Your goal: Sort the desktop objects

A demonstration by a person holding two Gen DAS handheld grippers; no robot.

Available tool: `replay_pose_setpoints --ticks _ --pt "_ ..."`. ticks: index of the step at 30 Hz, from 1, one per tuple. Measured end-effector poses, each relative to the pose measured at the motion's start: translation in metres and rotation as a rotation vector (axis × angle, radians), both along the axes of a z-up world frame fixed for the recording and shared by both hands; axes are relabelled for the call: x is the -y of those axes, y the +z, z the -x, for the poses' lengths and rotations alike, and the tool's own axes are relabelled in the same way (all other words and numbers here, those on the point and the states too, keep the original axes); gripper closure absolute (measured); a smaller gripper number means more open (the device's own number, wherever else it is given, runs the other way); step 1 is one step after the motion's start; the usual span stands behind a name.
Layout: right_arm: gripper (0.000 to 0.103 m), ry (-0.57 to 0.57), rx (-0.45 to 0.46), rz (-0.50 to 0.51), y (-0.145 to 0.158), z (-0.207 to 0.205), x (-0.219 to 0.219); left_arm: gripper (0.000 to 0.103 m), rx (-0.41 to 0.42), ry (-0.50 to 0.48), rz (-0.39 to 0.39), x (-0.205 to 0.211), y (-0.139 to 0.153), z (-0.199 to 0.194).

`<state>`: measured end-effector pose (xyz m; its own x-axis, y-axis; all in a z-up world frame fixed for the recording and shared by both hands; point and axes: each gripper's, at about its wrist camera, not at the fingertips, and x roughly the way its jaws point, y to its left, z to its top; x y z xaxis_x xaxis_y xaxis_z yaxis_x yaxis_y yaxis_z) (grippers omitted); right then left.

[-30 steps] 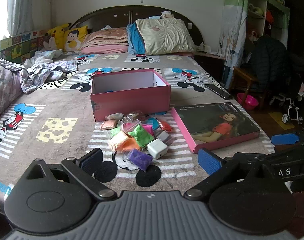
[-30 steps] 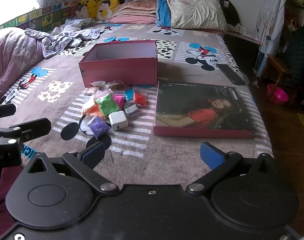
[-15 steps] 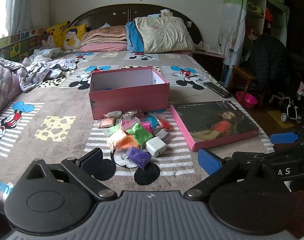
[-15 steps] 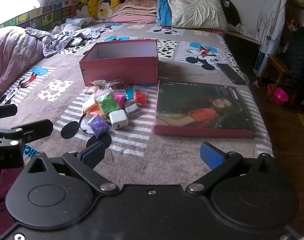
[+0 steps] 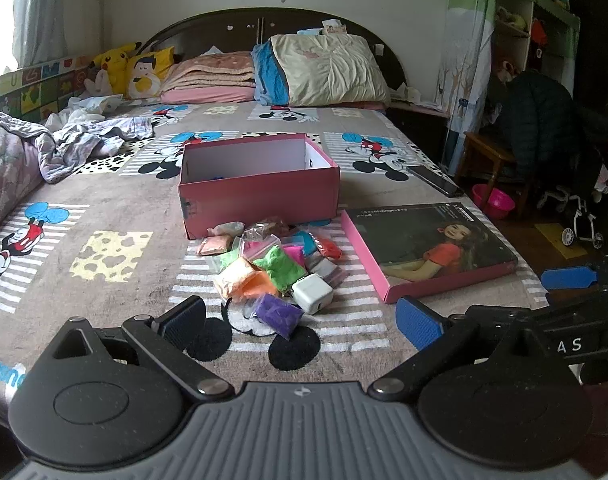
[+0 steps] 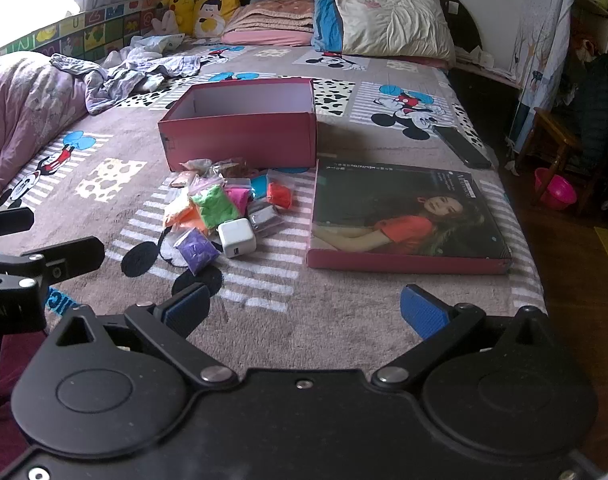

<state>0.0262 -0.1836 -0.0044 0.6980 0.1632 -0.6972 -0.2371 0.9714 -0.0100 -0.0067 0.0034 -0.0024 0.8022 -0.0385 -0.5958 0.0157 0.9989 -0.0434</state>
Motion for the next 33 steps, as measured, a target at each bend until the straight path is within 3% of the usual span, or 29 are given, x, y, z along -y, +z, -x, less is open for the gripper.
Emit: replay_pose_setpoints --ticks 15,20,26,33 --pt "0.001 0.01 -0.017 0.0 -0.006 -0.003 -0.002 0.001 -0.006 -0.004 -0.003 -0.001 -0.002 -0.002" --pt "0.001 0.034 -0.041 -0.034 -0.012 -0.008 -0.002 0.001 -0.018 -0.015 0.04 -0.008 -0.008 -0.008" --pt "0.0 0.071 -0.082 -0.123 -0.029 -0.022 0.001 0.001 -0.027 -0.012 -0.001 -0.011 -0.024 -0.024" --pt "0.001 0.112 -0.083 -0.121 -0.05 -0.04 -0.005 0.001 -0.033 -0.024 -0.008 -0.02 -0.05 -0.046"
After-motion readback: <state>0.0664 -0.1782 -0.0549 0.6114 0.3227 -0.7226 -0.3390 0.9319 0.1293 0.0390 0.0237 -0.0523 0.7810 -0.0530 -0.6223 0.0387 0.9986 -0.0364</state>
